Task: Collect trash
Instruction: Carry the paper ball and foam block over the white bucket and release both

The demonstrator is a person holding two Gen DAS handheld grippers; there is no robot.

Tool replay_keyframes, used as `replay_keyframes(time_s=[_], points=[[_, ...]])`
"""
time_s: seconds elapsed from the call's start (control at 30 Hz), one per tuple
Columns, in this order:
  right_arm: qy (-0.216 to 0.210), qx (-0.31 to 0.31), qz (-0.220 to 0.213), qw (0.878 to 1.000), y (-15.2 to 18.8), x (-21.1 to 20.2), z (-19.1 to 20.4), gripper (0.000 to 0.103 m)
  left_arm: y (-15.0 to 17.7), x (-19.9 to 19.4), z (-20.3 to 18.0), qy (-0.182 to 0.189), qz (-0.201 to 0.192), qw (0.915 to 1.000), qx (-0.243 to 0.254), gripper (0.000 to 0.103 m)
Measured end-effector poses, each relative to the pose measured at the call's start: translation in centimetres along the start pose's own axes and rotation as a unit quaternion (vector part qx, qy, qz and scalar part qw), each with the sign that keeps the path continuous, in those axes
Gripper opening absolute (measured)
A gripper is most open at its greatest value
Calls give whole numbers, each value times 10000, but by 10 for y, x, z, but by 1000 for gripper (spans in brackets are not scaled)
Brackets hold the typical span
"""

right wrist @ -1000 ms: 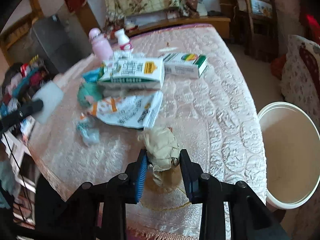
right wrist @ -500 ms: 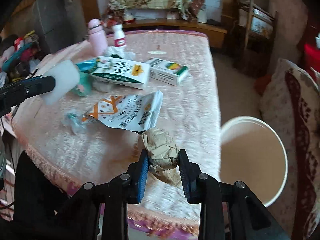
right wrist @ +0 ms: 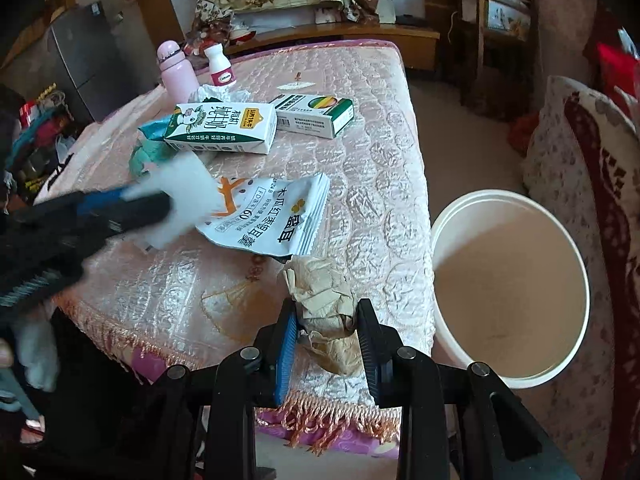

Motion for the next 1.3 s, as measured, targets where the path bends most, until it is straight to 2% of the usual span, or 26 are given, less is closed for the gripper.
replay_keyframes(time_s=[0.27,0.37,0.5,0.7,0.9,1.03,1.3], points=[[-153,370,-88,9992,9,-12,-27,29,1,17,-7,-66,159,9998,71,27],[-164,497,-163,9985,11,-17,-37,29,0,6,-13,194,35,9998,76,26],[-159,633,-286,9975,9,-24,-48,29,-6,-17,-29,291,-235,9989,280,27],[37,941,-475,9944,5,-32,-79,29,-19,-25,-70,426,-283,9965,662,27],[393,1319,-533,9890,1,-33,-128,29,-45,-10,-114,538,-247,9944,877,27],[472,1576,-543,9849,1,-30,-157,29,-62,9,-142,694,-182,9929,954,28],[593,2025,-529,9761,4,-18,-203,29,-82,43,-168,802,-14,9924,929,30]])
Point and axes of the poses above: each gripper's, at about its wrist camera, not at the fingertips, and x roughly the way its jaws point, z to its left, y to its underside, the point moved 8 cm from there along x, roughly the way its jaws point, and after that the axes turned 14 degrees about z, right-handed, at the moved point
